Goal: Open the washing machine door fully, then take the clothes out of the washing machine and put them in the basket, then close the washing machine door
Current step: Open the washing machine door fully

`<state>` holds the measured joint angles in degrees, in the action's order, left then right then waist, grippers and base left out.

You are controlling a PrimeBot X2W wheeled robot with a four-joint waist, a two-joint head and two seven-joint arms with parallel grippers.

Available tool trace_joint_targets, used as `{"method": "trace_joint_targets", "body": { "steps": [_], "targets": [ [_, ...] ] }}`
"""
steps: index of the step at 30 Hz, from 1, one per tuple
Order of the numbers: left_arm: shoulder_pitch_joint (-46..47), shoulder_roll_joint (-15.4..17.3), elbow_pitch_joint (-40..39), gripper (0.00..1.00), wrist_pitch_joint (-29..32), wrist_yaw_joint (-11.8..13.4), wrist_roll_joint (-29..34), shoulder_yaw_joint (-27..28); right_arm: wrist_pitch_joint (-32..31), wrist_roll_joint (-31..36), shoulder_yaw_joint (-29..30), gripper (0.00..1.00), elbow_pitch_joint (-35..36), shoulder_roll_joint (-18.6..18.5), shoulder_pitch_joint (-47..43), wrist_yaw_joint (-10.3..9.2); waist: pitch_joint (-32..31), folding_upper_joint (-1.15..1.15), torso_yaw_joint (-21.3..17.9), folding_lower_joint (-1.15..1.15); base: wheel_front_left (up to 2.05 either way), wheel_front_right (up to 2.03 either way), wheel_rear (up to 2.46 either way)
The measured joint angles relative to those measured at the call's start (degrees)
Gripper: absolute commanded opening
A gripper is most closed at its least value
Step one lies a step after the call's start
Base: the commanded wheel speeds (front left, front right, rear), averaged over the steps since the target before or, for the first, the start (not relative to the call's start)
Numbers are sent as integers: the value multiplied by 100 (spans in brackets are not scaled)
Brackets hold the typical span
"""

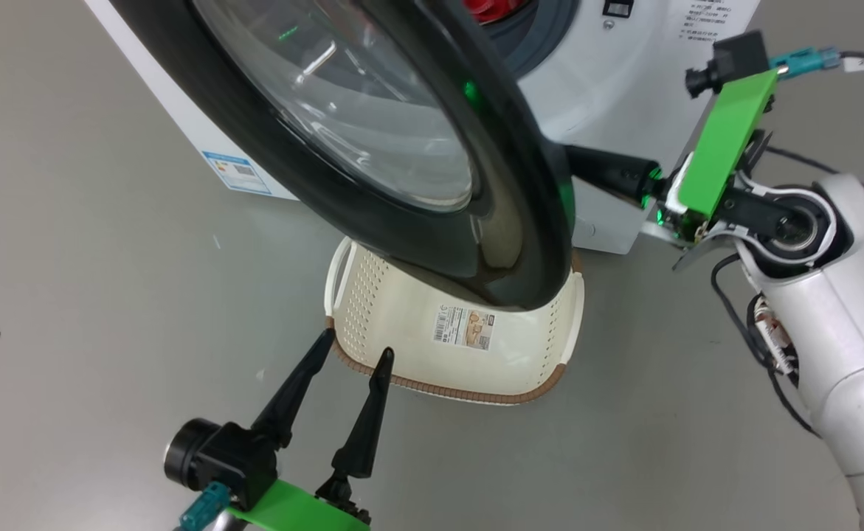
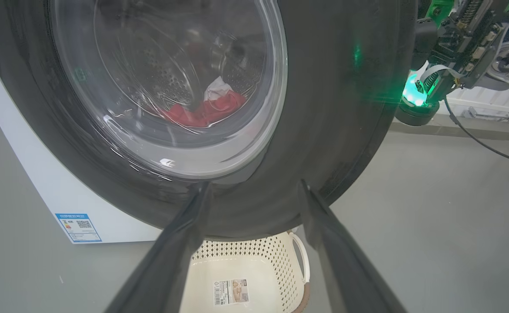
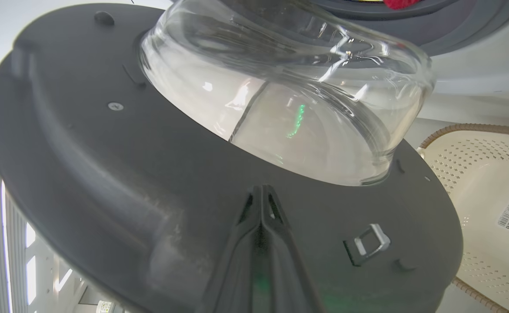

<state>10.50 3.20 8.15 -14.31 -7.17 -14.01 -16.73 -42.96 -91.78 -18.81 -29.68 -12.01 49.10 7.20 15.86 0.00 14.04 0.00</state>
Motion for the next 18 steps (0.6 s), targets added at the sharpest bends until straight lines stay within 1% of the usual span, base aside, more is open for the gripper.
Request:
{"method": "trace_joint_targets", "body": {
  "steps": [8,10,12,13,14,18],
  "targets": [
    [-3,-1,-9,100,0,0,0,57,115,77,-62,0,253,14,-225,0,-58,0,-40,0,0,0,0],
    [-5,-1,-9,100,0,0,0,86,226,197,-68,23,297,10,-265,0,-73,0,-49,0,0,0,0],
    [-9,-1,-9,100,0,0,0,115,375,324,-68,51,382,-3,-303,0,-79,0,-62,0,0,0,0],
    [-10,-2,-9,100,0,0,0,126,436,343,-65,78,410,-2,-324,0,-83,0,-69,0,0,0,0],
    [-12,-2,-9,100,0,0,0,135,501,359,-57,100,441,-3,-347,0,-86,0,-75,0,0,0,0],
    [-12,-3,-8,100,0,0,-1,168,766,428,-18,100,519,-12,-371,0,-99,0,-95,0,0,0,0]
  ]
}}
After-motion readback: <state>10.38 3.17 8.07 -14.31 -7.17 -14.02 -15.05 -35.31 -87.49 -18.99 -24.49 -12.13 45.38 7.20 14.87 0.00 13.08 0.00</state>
